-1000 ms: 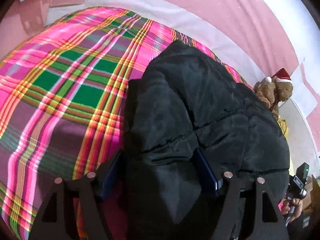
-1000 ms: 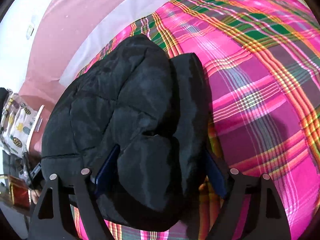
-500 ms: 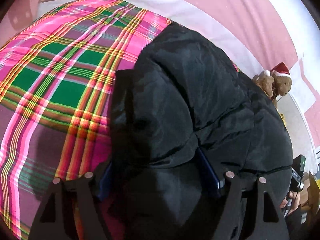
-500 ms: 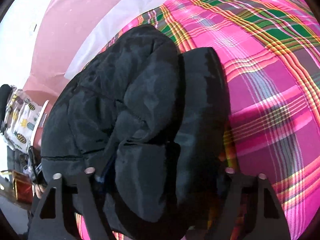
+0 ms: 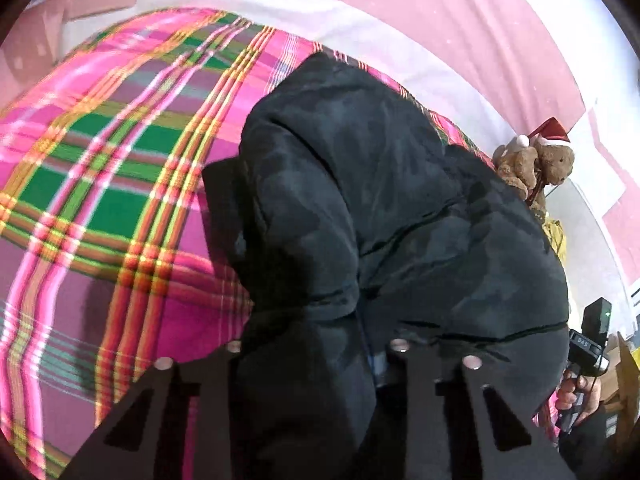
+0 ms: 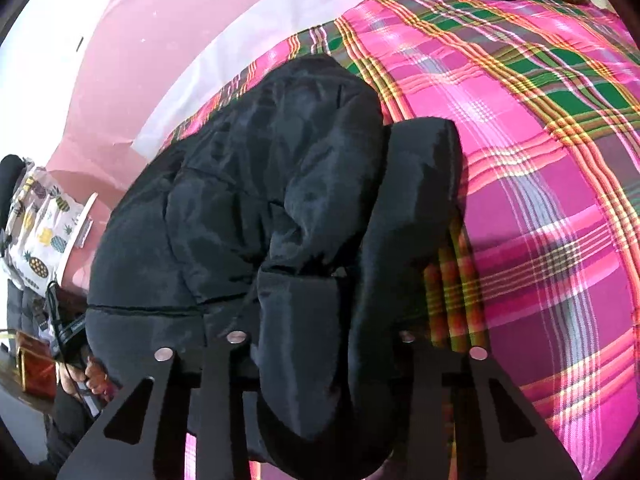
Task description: Fold large clothes
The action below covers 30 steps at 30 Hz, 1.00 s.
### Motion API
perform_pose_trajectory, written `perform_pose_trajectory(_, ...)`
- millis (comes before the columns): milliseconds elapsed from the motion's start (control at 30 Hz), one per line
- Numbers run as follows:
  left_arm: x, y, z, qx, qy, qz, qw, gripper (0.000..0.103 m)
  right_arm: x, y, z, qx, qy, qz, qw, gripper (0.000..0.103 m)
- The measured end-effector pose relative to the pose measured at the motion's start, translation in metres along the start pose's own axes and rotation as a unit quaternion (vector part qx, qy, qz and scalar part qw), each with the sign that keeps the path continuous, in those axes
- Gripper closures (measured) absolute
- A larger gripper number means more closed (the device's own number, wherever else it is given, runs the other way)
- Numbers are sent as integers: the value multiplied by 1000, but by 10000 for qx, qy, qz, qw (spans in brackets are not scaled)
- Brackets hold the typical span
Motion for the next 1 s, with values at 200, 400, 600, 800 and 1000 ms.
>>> perform_pose_trajectory(200, -20, -34, 4, 170, -102, 460, 9987, 81, -14, -21, -11, -164, -77, 227, 9996, 76)
perform_pose_trajectory(400, -47, -48, 7, 209, -130, 662, 9975, 83, -30, -26, -20, -282, -83, 393, 9988, 77)
perform_pose_trajectory(600, -70, -61, -2, 201, -176, 839, 9961, 83, -53, -24, -41, -449, -230, 495, 9975, 77)
perform_pose_trajectory(800, -105, -77, -23, 90, -269, 1035, 9942, 83, -93, -2, -77, -579, -441, 495, 9961, 77)
perform_pose_trajectory(1000, -136, -80, -65, -136, -508, 1121, 9923, 83, -126, 33, -112, -585, -679, 357, 9953, 77)
Point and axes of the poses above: each gripper's, at about its wrist camera, not at the fingertips, and y roughly the way its jaws point, z to its right, x to its underside, the point moved 3 cm from there along y, roughly the way its jaws point, and after that the axes turned 13 degrees about -z, right-handed, at the moved point
